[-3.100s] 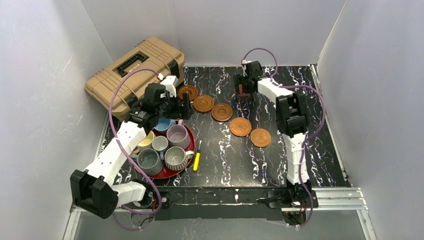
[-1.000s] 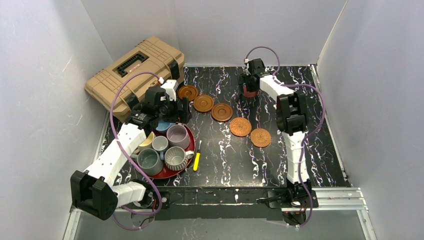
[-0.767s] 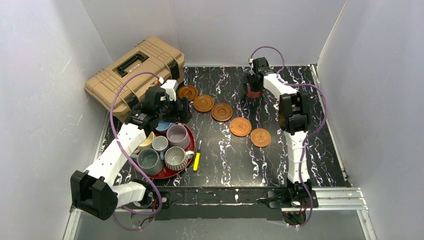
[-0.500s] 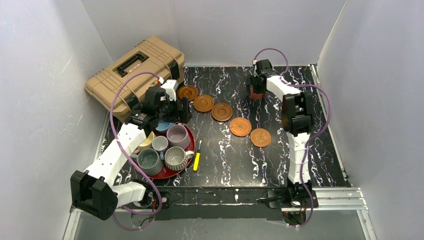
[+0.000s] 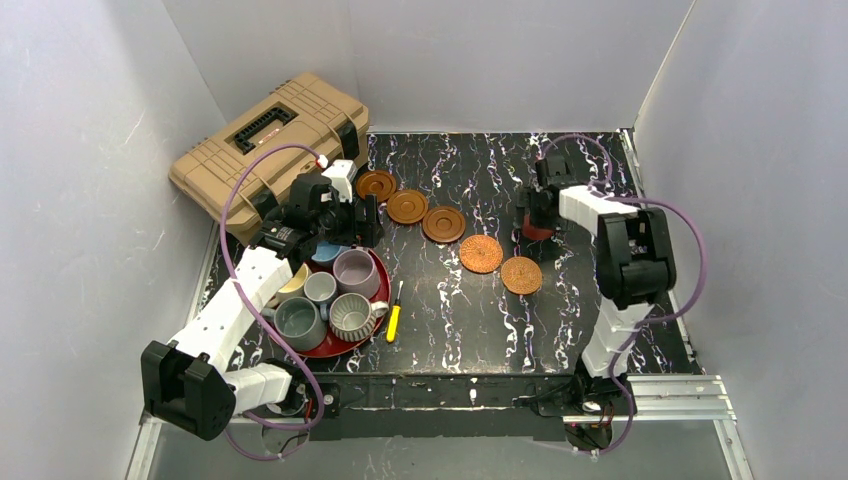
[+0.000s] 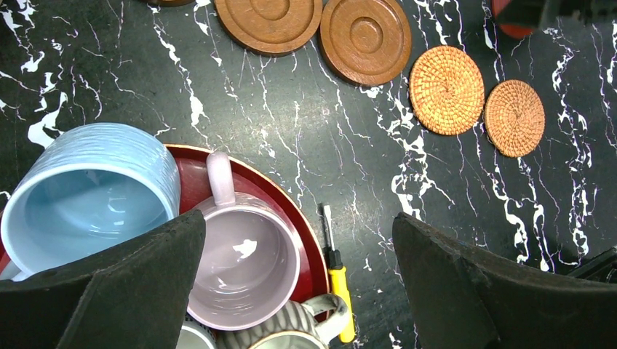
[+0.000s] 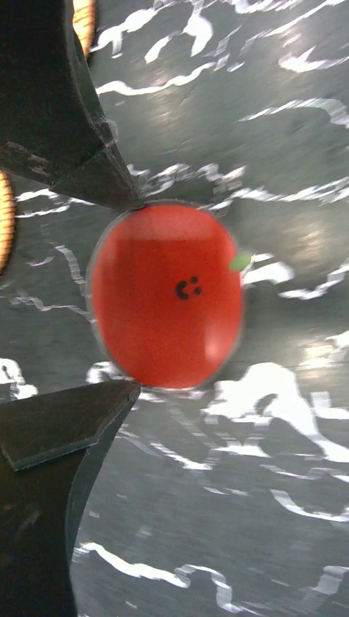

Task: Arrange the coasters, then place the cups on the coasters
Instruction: Move the coaster to the center of the board.

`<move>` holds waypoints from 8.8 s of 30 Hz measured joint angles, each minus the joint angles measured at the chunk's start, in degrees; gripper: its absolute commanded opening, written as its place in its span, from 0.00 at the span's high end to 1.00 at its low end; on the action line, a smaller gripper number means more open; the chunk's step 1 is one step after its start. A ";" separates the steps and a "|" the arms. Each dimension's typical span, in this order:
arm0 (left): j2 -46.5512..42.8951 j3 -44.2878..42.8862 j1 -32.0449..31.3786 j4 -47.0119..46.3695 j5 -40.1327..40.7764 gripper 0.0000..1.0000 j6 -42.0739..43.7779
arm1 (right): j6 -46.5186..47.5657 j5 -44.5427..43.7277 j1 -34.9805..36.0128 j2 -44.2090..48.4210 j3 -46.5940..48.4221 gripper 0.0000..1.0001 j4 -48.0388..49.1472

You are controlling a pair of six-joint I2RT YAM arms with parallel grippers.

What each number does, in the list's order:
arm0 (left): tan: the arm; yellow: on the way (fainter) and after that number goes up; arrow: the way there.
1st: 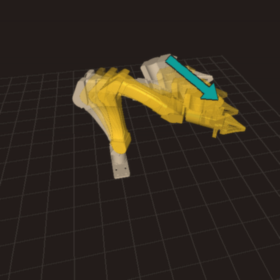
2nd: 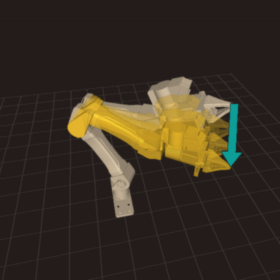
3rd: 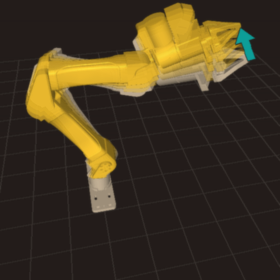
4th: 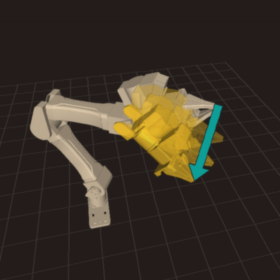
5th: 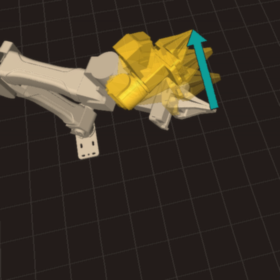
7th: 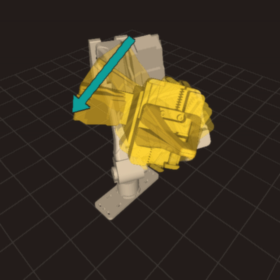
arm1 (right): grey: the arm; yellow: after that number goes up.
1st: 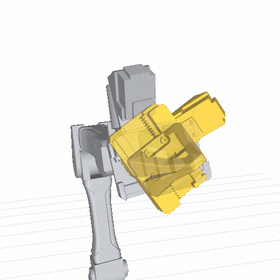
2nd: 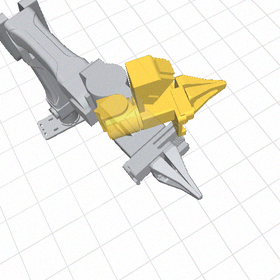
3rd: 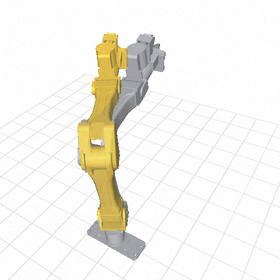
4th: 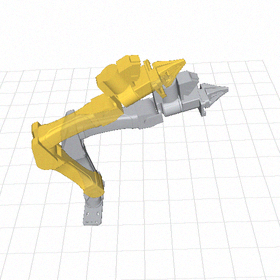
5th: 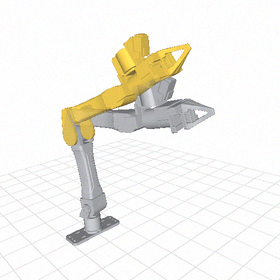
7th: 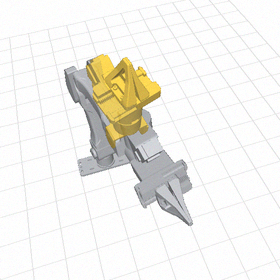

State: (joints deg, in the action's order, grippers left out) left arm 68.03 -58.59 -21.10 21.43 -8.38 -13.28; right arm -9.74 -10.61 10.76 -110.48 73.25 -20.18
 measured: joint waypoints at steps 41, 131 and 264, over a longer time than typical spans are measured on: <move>0.02 0.04 0.00 0.04 -0.66 0.01 -0.20 | -0.79 -6.21 7.96 -9.53 19.12 0.02 -14.80; -2.60 0.87 0.00 0.11 0.87 0.01 0.28 | -1.75 -1.99 -7.28 5.86 -6.60 0.27 -4.39; -4.17 0.92 0.00 0.04 -0.24 0.01 -0.22 | -12.59 11.34 -18.32 30.23 -30.49 0.32 -13.07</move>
State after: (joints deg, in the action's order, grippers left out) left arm 63.86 -57.67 -21.10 21.47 -8.62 -13.50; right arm -22.33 0.73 -7.55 -80.25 42.76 -33.26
